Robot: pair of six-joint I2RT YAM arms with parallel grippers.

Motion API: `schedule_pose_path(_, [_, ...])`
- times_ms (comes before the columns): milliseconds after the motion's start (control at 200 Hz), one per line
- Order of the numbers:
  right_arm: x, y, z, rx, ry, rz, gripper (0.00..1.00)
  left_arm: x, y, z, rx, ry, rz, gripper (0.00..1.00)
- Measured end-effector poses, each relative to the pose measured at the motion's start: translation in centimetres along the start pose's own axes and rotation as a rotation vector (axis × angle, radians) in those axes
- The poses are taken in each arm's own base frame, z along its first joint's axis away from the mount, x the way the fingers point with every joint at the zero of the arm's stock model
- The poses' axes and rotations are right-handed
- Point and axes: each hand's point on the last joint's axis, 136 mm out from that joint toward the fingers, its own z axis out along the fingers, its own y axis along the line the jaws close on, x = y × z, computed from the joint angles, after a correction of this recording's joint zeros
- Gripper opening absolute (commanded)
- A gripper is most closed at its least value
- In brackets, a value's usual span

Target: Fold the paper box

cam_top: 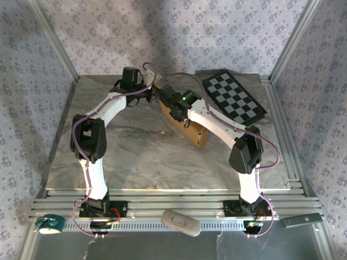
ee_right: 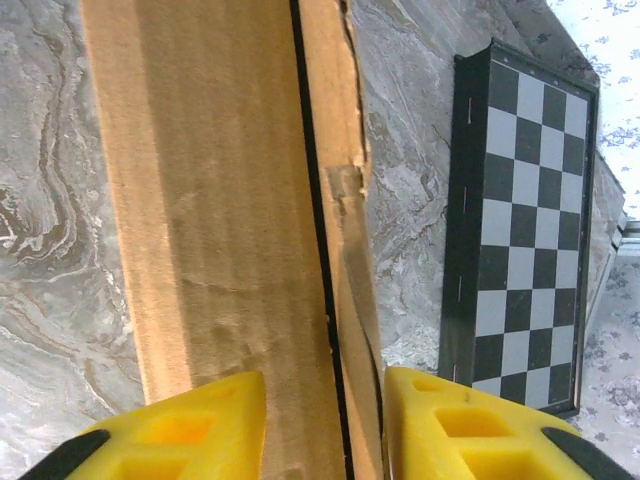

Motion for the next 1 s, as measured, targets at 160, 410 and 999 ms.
schedule_pose_path(160, [-0.2, 0.1, -0.4, -0.02, -0.003, 0.032, 0.51, 0.0, 0.1, 0.3, -0.016, -0.009, 0.008, 0.0])
schedule_pose_path(410, [0.4, -0.9, -1.9, -0.032, 0.0, 0.131, 0.52, 0.2, 0.3, 0.2, -0.041, -0.018, 0.019, 0.0])
schedule_pose_path(999, [14.3, -6.1, -7.9, -0.244, 0.216, 1.232, 0.43, 0.0, 0.3, 0.6, -0.185, -0.015, 0.028, 0.0])
